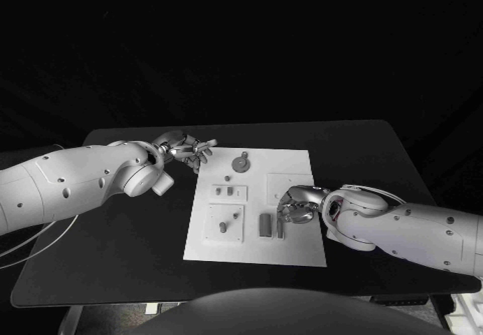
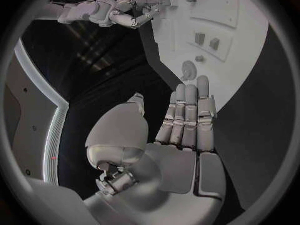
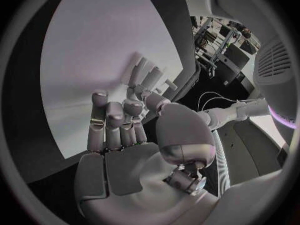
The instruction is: Assemble the parts on the task board
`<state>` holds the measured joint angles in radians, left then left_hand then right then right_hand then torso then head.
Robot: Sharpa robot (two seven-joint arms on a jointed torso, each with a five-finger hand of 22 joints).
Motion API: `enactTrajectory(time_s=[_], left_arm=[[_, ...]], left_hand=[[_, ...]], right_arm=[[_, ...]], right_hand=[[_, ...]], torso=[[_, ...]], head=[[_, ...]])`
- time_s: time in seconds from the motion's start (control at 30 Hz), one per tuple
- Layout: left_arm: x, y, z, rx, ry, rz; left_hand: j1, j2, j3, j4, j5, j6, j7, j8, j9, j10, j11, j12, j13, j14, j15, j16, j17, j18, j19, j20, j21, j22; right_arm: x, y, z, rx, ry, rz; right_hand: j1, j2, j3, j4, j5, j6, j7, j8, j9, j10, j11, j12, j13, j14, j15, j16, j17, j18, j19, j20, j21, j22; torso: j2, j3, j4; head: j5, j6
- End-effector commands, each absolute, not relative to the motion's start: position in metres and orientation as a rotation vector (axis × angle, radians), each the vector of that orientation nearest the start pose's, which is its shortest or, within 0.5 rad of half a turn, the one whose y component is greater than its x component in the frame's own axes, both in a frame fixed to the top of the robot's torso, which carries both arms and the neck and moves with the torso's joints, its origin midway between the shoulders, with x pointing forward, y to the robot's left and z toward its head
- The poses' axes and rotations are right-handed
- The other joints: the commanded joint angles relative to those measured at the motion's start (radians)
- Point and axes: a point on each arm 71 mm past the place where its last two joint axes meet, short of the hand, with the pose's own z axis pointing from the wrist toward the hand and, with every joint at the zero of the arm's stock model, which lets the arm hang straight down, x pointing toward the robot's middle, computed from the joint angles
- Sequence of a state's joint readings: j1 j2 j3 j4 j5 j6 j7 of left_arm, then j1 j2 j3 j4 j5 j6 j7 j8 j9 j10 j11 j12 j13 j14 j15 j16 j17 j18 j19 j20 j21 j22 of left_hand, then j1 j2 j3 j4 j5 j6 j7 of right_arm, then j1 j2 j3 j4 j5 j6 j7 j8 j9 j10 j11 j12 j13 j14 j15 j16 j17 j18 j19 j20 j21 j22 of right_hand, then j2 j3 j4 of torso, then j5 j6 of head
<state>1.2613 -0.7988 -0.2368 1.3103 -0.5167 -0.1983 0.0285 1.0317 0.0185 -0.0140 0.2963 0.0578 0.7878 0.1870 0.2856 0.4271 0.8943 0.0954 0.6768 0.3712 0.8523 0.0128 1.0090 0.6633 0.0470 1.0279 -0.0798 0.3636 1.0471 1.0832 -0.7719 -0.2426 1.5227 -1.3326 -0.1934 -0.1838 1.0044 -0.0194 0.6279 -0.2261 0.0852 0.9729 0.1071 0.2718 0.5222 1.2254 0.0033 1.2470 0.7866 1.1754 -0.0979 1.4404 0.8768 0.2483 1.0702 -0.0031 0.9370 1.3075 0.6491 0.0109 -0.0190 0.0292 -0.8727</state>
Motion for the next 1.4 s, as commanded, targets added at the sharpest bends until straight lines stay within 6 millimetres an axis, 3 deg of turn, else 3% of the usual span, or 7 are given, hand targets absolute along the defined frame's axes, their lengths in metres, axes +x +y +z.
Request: enactTrajectory(time_s=[0.03, 0.57, 1.13, 1.17, 1.4], left_arm=[[0.5042, 0.2489, -0.2459, -0.699, 1.963, -0.952], [0.5039, 0.2497, -0.2459, -0.701, 1.964, -0.95], [0.5031, 0.2508, -0.2459, -0.703, 1.967, -0.949], [0.5035, 0.2506, -0.246, -0.702, 1.967, -0.949], [0.5033, 0.2505, -0.246, -0.702, 1.969, -0.95]], left_hand=[[-0.004, 0.003, 0.002, 0.001, -0.005, 0.001, 0.006, 0.006, -0.001, -0.007, 0.002, 0.006, -0.001, -0.006, -0.001, 0.002, 0.001, 0.041, -0.002, -0.007, -0.004, 0.001], [-0.004, 0.003, 0.002, 0.001, -0.005, 0.001, 0.006, 0.006, -0.001, -0.007, 0.002, 0.006, -0.001, -0.006, -0.001, 0.002, 0.001, 0.041, -0.002, -0.007, -0.004, 0.001], [-0.004, 0.003, 0.002, 0.001, -0.005, 0.001, 0.006, 0.006, -0.001, -0.007, 0.002, 0.006, -0.001, -0.006, -0.001, 0.002, 0.001, 0.041, -0.002, -0.007, -0.004, 0.001], [-0.004, 0.003, 0.002, 0.001, -0.005, 0.001, 0.006, 0.006, -0.001, -0.007, 0.002, 0.006, -0.001, -0.006, -0.001, 0.002, 0.001, 0.041, -0.002, -0.007, -0.004, 0.001], [-0.004, 0.003, 0.002, 0.001, -0.005, 0.001, 0.006, 0.006, -0.001, -0.007, 0.002, 0.006, -0.001, -0.006, -0.001, 0.002, 0.001, 0.041, -0.002, -0.007, -0.004, 0.001]], right_arm=[[0.4136, -0.1723, -0.3182, -0.166, 2.15, 0.646], [0.4149, -0.1712, -0.3192, -0.203, 2.129, 0.63], [0.4138, -0.1713, -0.3226, -0.242, 2.119, 0.61], [0.4142, -0.171, -0.3228, -0.244, 2.119, 0.609], [0.4137, -0.1708, -0.3234, -0.263, 2.114, 0.604]], right_hand=[[0.0, 0.013, 0.005, -0.001, 0.003, 0.012, 0.003, 0.004, -0.001, -0.006, -0.004, 0.005, 0.001, -0.003, -0.001, 0.004, 0.001, 0.014, -0.004, 0.004, 0.004, 0.012], [0.008, 0.05, 0.009, -0.042, 0.012, 0.027, -0.002, 0.017, 0.0, -0.006, -0.01, 0.009, 0.002, -0.003, -0.004, 0.007, 0.003, 0.014, -0.006, 0.004, 0.008, 0.013], [0.008, 0.05, 0.009, -0.044, 0.012, 0.027, -0.003, 0.018, 0.0, -0.006, -0.01, 0.009, 0.002, -0.003, -0.004, 0.007, 0.003, 0.014, -0.006, 0.004, 0.008, 0.013], [0.023, 0.036, 0.013, -0.062, 0.013, 0.05, -0.01, 0.031, 0.006, -0.004, -0.016, 0.01, 0.002, -0.001, -0.005, 0.008, 0.003, 0.014, -0.006, 0.002, 0.01, 0.014], [0.023, 0.036, 0.013, -0.062, 0.013, 0.05, -0.01, 0.031, 0.006, -0.004, -0.016, 0.01, 0.002, -0.001, -0.005, 0.008, 0.003, 0.014, -0.006, 0.002, 0.01, 0.014]], torso=[[0.0, 0.0, -0.0001], [0.0, -0.0003, 0.0003], [0.0, 0.0002, -0.0001], [0.001, 0.0002, -0.0001], [0.001, 0.0006, -0.0002]], head=[[0.0, 0.0], [0.002, 0.0], [0.003, 0.0], [0.003, 0.0], [0.003, 0.0]])
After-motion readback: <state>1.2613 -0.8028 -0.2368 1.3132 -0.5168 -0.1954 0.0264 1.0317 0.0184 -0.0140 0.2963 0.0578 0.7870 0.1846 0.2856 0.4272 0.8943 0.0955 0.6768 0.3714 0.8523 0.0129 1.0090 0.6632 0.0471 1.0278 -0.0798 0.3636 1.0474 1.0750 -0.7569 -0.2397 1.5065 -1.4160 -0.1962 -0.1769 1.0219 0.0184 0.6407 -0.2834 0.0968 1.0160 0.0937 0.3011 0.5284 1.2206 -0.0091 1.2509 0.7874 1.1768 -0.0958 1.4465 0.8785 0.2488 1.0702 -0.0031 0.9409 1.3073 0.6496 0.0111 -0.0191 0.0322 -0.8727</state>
